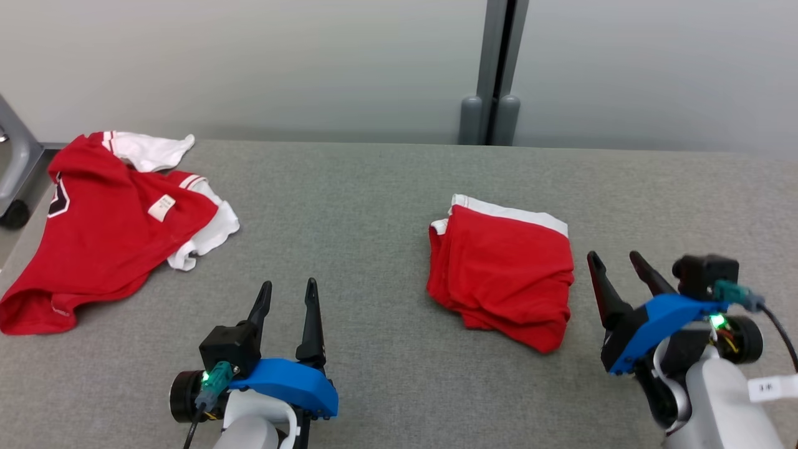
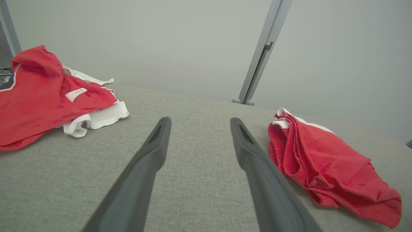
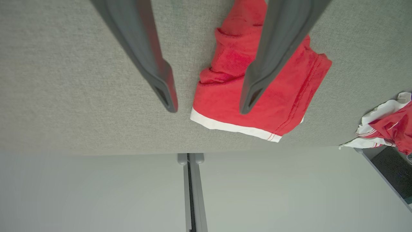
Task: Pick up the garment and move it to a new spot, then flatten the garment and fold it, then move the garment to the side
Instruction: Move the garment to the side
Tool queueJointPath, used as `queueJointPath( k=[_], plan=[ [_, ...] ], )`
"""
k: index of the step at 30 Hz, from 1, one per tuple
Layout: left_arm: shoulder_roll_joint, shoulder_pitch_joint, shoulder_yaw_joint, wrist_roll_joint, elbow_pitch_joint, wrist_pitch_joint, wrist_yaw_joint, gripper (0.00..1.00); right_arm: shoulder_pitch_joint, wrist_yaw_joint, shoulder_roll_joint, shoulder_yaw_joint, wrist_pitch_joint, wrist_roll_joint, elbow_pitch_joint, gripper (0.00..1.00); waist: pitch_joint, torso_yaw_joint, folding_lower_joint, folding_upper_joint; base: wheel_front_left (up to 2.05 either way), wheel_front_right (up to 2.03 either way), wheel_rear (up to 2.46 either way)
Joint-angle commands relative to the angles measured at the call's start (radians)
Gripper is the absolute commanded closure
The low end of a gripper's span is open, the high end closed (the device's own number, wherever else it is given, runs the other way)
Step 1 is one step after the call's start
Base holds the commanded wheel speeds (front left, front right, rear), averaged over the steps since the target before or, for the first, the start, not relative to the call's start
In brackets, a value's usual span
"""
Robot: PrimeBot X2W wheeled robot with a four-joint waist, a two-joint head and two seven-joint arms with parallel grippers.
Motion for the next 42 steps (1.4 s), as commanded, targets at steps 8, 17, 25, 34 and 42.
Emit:
queueJointPath(
  k=[8,17,25,34,42],
  plan=[
    [-0.015,-0.019,-0.005,0.010,-0.013,-0.005,-0.012,0.00,-0.132,0.000,-0.073,-0.030,0.160,0.028,0.113,0.00,0.060,0.074,0.0000,-0.0001,0.00,0.00,0.00],
    [-0.025,-0.035,0.017,0.027,-0.037,-0.005,-0.017,0.00,-0.208,0.000,-0.133,-0.012,0.281,0.097,0.278,0.00,0.133,0.141,0.0000,-0.0001,0.00,0.00,0.00],
    [-0.031,-0.040,0.033,0.045,-0.051,-0.005,-0.019,0.00,-0.244,0.000,-0.153,0.066,0.271,0.150,0.346,0.74,0.173,0.141,0.0000,-0.0001,0.00,0.00,0.00],
    [-0.027,-0.063,0.036,0.078,-0.065,-0.005,-0.029,0.00,-0.306,0.000,-0.217,0.153,0.184,0.170,0.344,1.00,0.211,0.049,0.0000,-0.0001,0.00,0.00,0.00],
    [-0.014,-0.092,0.012,0.103,-0.084,0.002,-0.033,0.00,-0.341,0.000,-0.288,0.144,0.138,0.177,0.334,1.00,0.252,-0.123,0.0000,-0.0001,0.00,0.00,0.00]
  ],
)
